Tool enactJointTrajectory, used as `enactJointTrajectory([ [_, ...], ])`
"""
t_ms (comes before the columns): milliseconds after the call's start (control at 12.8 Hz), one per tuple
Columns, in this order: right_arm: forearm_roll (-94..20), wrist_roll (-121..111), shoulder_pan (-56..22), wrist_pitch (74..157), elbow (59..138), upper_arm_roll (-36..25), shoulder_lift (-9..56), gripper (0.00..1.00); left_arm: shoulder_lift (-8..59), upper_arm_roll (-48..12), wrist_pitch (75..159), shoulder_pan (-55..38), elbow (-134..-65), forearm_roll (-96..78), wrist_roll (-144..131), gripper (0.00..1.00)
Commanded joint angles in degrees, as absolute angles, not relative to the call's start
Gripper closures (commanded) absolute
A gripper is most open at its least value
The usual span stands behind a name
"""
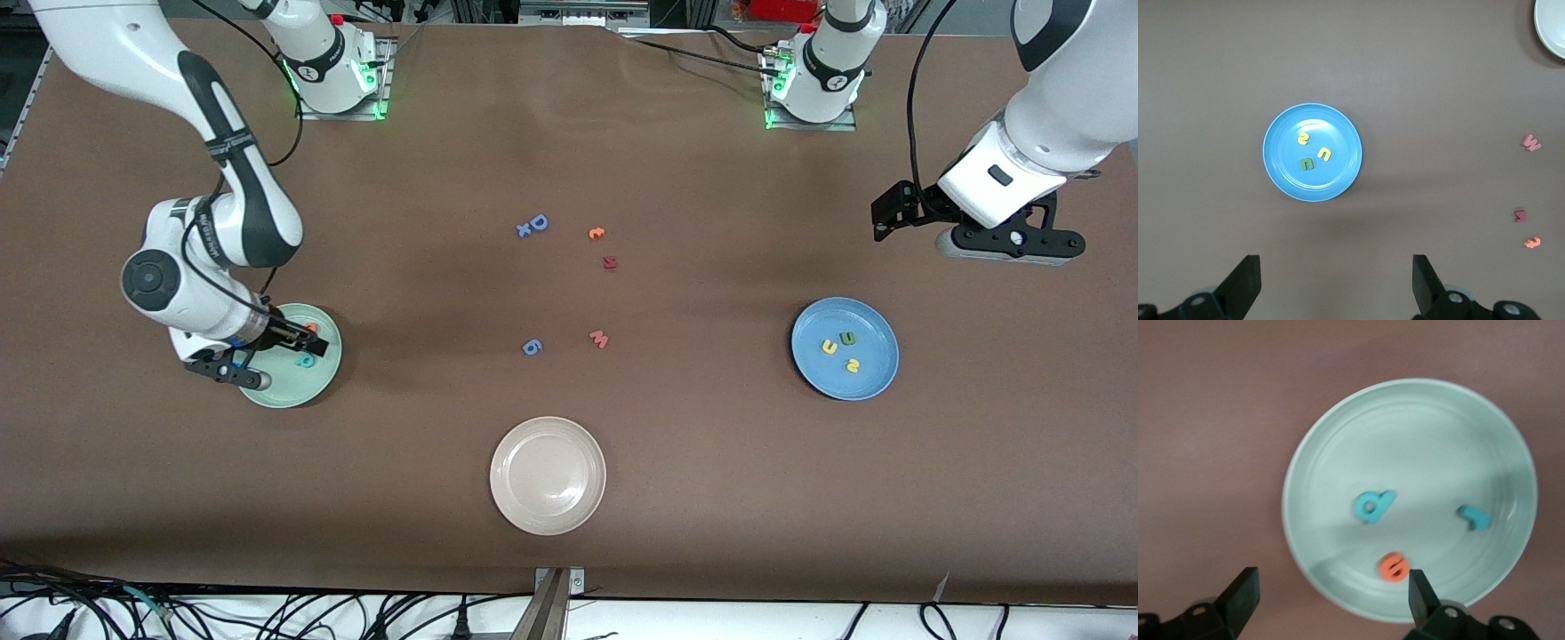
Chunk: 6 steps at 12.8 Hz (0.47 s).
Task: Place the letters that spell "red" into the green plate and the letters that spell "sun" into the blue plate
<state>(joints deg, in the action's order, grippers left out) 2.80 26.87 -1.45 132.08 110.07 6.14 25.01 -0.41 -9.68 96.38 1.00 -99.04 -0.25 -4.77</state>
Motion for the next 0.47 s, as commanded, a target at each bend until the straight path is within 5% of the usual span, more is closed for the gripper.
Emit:
enactJointTrajectory([
  [0, 2.3, 35.1, -4.7, 127.1, 111.7, 6.8, 19.6, 0.0, -1.7, -9.3, 95.7, 1.1, -99.8, 0.0, -3.3, 0.0],
  [390, 2.5, 35.3, -1.2, 114.3, 111.5, 11.9, 9.5, 0.0, -1.6, -9.3, 94.9, 1.1, -99.3, 0.0, -3.5, 0.0],
])
